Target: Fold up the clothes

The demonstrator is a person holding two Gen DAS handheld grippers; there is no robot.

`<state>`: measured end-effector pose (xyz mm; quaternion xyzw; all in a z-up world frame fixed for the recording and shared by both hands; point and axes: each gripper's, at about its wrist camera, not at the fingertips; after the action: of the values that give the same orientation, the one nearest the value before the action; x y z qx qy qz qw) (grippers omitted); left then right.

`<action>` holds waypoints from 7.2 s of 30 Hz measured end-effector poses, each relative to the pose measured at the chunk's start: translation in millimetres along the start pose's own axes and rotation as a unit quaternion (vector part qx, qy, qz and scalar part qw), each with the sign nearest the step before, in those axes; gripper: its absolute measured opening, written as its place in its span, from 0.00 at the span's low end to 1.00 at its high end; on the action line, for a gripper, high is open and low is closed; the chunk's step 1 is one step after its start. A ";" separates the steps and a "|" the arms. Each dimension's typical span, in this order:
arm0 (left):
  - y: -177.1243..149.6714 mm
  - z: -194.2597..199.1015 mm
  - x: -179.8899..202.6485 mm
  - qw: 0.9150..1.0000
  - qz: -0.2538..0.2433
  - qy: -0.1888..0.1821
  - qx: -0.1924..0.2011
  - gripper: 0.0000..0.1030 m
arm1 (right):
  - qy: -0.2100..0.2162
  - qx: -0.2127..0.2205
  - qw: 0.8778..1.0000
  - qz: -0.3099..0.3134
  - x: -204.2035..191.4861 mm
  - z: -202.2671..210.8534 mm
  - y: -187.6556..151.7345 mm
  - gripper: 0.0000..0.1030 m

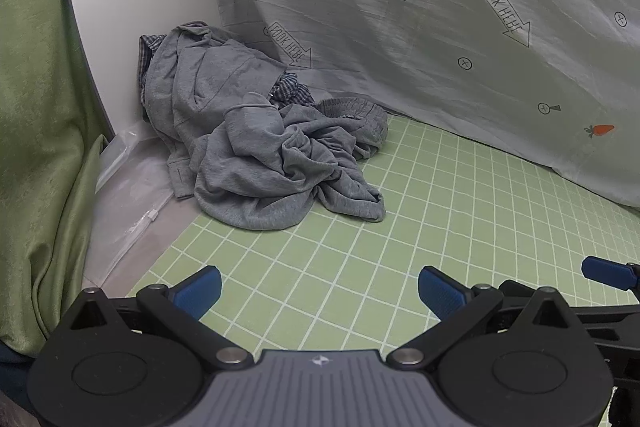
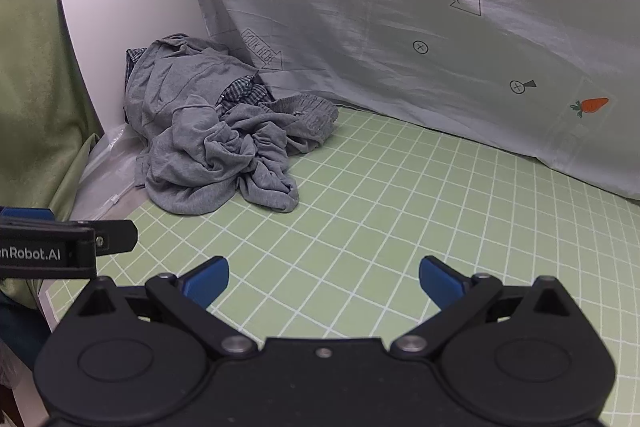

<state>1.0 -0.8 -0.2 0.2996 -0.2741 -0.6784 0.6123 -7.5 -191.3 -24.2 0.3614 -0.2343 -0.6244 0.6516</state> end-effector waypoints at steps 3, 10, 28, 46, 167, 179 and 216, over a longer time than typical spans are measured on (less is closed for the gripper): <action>1.5 -2.4 2.0 1.000 -0.001 -0.001 -0.003 1.00 | 0.000 0.002 1.000 0.001 -3.3 0.5 -2.4 0.99; 4.9 -8.0 6.6 1.000 -0.002 -0.004 -0.008 1.00 | -0.007 -0.001 1.000 -0.007 9.2 -1.9 3.2 0.99; 9.0 -18.3 9.8 1.000 -0.008 0.003 -0.028 1.00 | -0.008 -0.009 1.000 -0.004 16.4 -9.0 6.0 0.99; 8.1 -20.4 10.7 0.999 -0.016 0.002 -0.032 1.00 | -0.016 -0.009 1.000 -0.010 14.3 -9.8 4.0 0.99; 16.0 -97.0 96.0 0.982 0.003 -0.064 -0.179 0.86 | -0.329 -0.010 0.923 -0.201 339.2 85.8 -26.2 0.48; 68.7 -166.8 140.0 0.981 -0.018 -0.059 -0.186 0.87 | -0.242 -0.065 0.886 -0.390 370.7 15.2 -30.8 0.94; 72.3 -241.0 94.1 0.974 0.003 0.020 -0.227 0.13 | -0.256 -0.127 0.936 -0.204 388.1 -83.2 65.0 0.93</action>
<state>221.3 -102.9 -115.0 0.1656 -0.1011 -0.7150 0.6717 140.2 -560.8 -83.6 0.1437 -0.2334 -0.8401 0.4681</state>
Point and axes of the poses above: each gripper's, at about its wrist camera, not at the fingertips, and z roughly against the way its jaws point, x to its right, y to its top, and after that the axes turned 6 degrees about -z, right-handed
